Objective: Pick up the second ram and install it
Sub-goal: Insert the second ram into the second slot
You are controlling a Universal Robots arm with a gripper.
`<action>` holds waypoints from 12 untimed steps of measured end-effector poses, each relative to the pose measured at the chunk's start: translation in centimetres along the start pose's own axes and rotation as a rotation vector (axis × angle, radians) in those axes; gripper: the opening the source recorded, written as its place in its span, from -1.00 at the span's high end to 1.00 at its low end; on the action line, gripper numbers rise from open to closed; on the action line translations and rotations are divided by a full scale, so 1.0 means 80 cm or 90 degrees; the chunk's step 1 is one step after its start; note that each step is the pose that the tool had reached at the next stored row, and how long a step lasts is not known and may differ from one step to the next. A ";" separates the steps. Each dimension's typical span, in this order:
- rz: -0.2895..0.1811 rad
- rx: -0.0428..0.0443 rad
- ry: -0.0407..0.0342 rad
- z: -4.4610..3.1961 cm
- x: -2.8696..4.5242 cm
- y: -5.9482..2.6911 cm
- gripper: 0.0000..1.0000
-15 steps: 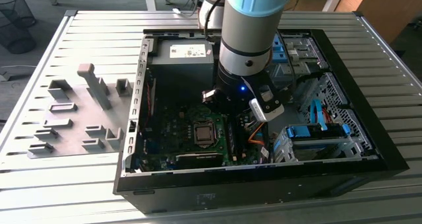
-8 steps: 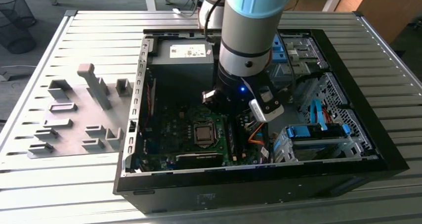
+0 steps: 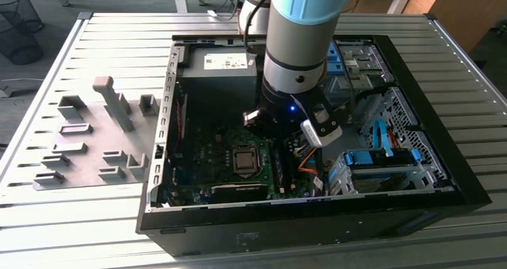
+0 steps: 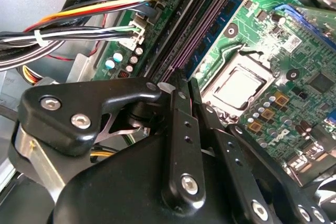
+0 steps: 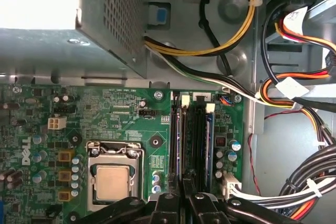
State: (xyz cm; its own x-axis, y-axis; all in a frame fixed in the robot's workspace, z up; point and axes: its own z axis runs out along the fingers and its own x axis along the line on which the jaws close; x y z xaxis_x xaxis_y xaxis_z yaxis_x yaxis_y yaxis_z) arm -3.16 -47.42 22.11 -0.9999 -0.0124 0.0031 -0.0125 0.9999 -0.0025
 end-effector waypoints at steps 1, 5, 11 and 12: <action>0.000 -0.0001 0.0000 0.0009 0.0000 0.000 0.72; 0.000 -0.0003 0.0001 0.0028 0.0000 0.000 0.72; 0.000 -0.0006 0.0000 0.0041 0.0000 -0.001 0.72; 0.000 -0.0007 0.0001 0.0043 0.0000 -0.001 0.72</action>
State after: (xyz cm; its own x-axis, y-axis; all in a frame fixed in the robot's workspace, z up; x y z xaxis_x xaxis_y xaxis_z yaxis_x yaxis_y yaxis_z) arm -3.15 -47.51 21.77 -0.9999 -0.0126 0.0031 -0.0126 0.9999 -0.0014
